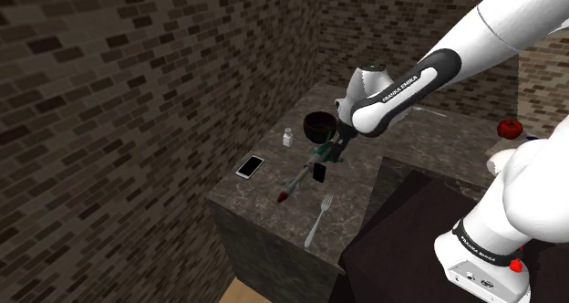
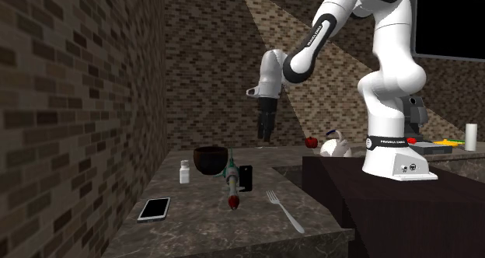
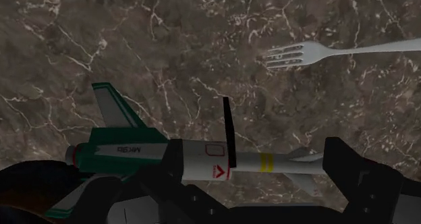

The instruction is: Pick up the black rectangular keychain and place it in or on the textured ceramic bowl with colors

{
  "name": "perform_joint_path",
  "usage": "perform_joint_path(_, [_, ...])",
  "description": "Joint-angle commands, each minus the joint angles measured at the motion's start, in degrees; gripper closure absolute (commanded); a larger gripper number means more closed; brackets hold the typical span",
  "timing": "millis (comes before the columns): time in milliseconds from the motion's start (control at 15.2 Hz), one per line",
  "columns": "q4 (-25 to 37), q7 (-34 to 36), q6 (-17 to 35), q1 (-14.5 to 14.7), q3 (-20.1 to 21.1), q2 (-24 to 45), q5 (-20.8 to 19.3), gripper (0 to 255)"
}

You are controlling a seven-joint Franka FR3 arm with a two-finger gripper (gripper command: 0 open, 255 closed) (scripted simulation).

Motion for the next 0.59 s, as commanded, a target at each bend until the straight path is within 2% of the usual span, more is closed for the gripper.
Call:
perform_joint_path(0, [1.3,-3.3,4.7,0.4,-0.1,5.2,2.1,0])
perform_joint_path(198, [4.7,-8.8,10.4,0.1,1.3,13.2,6.2,0])
perform_joint_path(528, [5.8,-10.3,13.4,-0.9,2.7,17.3,7.9,0])
